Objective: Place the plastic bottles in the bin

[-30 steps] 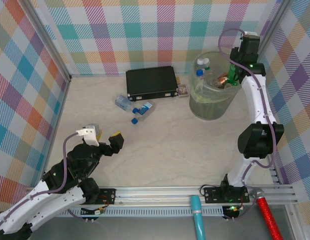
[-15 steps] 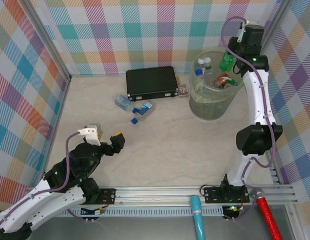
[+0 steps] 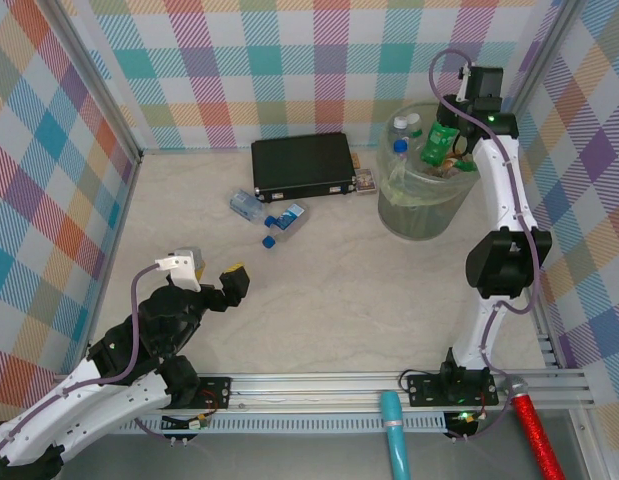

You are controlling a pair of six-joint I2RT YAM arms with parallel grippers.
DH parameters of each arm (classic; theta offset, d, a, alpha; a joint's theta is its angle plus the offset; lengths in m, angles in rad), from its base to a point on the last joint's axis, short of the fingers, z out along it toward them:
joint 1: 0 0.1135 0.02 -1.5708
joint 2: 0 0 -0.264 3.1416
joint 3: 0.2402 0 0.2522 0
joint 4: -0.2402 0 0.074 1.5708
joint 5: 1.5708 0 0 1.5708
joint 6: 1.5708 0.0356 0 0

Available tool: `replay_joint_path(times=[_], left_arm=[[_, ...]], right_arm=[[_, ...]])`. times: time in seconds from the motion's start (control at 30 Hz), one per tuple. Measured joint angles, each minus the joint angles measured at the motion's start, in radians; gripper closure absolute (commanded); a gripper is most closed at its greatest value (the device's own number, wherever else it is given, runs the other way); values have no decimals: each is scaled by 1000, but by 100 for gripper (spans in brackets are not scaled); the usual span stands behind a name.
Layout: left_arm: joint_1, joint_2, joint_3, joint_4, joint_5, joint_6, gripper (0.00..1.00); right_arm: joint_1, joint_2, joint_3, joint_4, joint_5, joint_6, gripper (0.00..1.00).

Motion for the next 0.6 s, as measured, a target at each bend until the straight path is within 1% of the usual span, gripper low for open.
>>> replay_joint_path(times=[0.03,0.1,0.23,0.33,0.43,0.6], left_arm=[[0,0,0,0,0,0,0],[0,0,0,0,0,0,0],[0,-1,0,-1,-1,0,1],[0,-2,0,-4,-2,-1,1],[0,-2,0,-5,-3,-5,0],[0,5,0,-4,-4,-16,0]], right_arm=[[0,3,2,-1,0,2,59],[0,12,10,-29,0,4,44],[0,45,30,-76,1,6,31],[0,52,52,-123,3,5,29],[0,48,84,-147,2,13,28],[1,-9,101,-164,6,29,28]])
